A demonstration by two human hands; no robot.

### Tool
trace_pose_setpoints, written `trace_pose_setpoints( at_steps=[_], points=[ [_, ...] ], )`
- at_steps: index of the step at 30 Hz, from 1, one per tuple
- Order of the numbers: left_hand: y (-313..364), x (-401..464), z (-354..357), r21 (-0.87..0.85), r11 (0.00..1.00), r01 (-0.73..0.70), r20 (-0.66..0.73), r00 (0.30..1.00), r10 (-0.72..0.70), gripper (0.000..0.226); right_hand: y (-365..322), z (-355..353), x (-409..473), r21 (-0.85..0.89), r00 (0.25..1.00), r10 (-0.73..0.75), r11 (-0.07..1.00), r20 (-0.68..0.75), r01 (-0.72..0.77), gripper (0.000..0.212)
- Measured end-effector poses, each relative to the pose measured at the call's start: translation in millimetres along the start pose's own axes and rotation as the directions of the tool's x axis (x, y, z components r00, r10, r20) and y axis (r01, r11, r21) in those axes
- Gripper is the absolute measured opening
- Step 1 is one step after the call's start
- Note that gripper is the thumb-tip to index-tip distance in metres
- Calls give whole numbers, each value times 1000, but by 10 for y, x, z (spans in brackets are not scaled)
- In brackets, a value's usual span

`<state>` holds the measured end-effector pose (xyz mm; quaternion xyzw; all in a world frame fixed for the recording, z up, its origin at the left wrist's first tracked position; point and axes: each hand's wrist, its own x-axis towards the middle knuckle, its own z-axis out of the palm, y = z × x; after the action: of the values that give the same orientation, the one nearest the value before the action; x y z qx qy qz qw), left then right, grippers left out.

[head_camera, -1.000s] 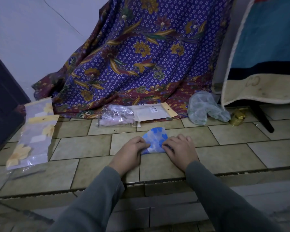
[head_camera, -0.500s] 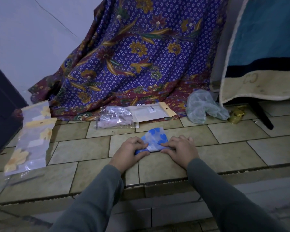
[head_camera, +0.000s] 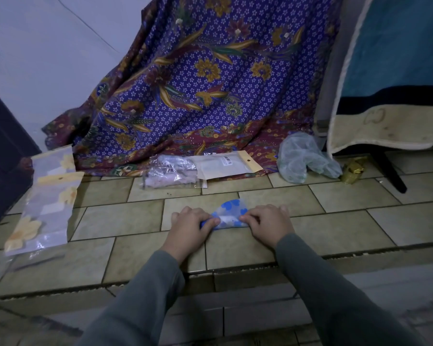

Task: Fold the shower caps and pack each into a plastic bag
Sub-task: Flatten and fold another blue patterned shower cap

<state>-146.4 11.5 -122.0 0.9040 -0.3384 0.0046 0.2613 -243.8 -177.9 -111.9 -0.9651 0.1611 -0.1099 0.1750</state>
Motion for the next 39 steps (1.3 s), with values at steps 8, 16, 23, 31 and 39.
trace_pose_setpoints(
  at_steps=[8, 16, 23, 31, 39],
  points=[
    [86, 61, -49, 22, 988, 153, -31, 988, -153, 17, -83, 7, 201, -77, 967, 228, 973, 118, -220, 27],
    [99, -24, 43, 120, 981, -150, -152, 974, 168, 9, -177, 48, 6, -161, 988, 19, 986, -151, -43, 17],
    [-31, -40, 37, 25, 988, -154, -108, 982, 156, 41, -121, 137, -119, -154, 987, -51, 988, -154, 27, 23],
    [-57, -14, 61, 54, 982, -182, -142, 972, 188, 42, -83, 11, -95, -160, 1000, -22, 987, 0, 21, 36],
    [-70, -169, 50, 103, 978, -182, -182, 963, 198, 38, -132, 14, -213, -162, 1000, -2, 987, 4, 3, 35]
  ],
)
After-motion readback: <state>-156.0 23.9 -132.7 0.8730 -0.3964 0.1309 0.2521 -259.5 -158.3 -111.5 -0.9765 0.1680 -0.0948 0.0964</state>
